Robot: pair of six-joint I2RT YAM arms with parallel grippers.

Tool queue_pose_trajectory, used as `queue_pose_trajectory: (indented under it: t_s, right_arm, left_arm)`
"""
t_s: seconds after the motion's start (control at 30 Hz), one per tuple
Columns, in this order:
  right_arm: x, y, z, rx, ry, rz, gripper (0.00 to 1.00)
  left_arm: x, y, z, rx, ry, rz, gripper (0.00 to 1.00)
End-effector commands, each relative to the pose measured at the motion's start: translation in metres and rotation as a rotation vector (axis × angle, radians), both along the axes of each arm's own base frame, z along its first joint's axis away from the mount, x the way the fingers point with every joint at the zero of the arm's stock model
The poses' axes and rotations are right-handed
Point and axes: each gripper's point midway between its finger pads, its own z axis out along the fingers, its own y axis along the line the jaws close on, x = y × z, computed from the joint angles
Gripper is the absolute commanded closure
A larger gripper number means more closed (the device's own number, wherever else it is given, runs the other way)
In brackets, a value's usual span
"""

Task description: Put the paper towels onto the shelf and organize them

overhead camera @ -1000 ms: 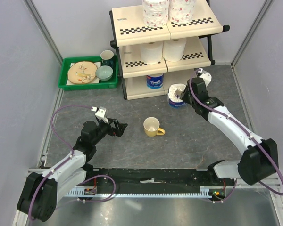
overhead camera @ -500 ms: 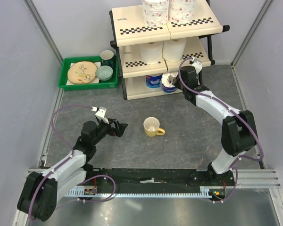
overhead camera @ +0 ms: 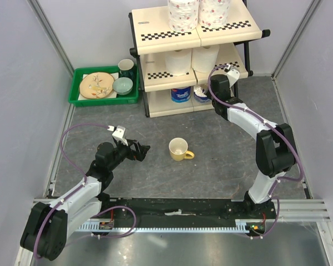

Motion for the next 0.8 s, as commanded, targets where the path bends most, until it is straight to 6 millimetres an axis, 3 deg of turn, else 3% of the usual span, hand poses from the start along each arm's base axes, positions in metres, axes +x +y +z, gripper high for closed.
queue_pose_trajectory:
  t_s: [0.0,0.23,0.47,0.77]
  right_arm:
    - [0.025,-0.004,0.028,0.056,-0.125,-0.067,0.81]
    - [0.033,-0.004,0.010,0.125,-0.149,-0.094,0.81]
    - [0.038,-0.002,0.010,0.159,-0.201,-0.097,0.81]
    - [0.044,0.002,-0.008,0.159,-0.159,-0.078,0.73]
  left_arm:
    - [0.005,-0.007,0.021,-0.025,-0.055,-0.024,0.01]
    - [0.006,-0.007,0.021,-0.025,-0.055,-0.023,0.01]
    - [0.006,-0.007,0.021,-0.023,-0.055,-0.021,0.01]
    - [0.006,-0.006,0.022,-0.022,-0.057,-0.020,0.01]
